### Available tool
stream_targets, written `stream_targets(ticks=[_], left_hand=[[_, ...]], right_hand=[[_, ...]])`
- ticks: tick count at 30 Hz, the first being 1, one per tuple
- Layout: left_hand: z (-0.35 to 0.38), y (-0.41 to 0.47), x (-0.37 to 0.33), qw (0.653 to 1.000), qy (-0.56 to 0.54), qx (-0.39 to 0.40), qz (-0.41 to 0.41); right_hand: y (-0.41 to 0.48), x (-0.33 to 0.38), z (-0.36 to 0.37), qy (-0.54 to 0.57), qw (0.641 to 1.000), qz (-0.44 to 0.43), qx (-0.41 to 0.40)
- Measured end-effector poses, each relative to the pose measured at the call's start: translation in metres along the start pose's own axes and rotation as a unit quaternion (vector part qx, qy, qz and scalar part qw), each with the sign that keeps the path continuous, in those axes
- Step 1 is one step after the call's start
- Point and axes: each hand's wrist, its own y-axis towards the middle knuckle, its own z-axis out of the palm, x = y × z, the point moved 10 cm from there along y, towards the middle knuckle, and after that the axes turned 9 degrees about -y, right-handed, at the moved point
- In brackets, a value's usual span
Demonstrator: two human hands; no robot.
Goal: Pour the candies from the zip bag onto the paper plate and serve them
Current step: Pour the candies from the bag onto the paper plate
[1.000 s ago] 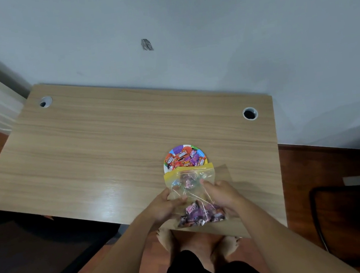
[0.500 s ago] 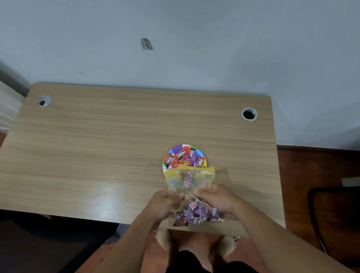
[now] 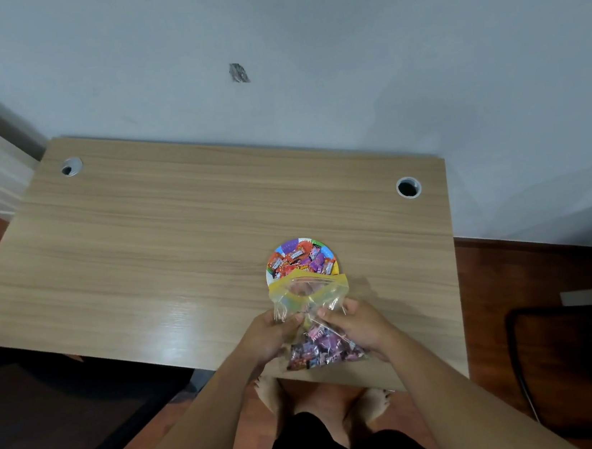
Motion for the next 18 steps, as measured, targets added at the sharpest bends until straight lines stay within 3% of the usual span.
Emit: stream_targets(ticks=[18], left_hand=[[-0.005, 0.005, -0.011, 0.999, -0.019, -0.032, 0.035]], right_hand=[[0.003, -0.01, -0.003, -0.009, 0.998, 0.061, 0.008]])
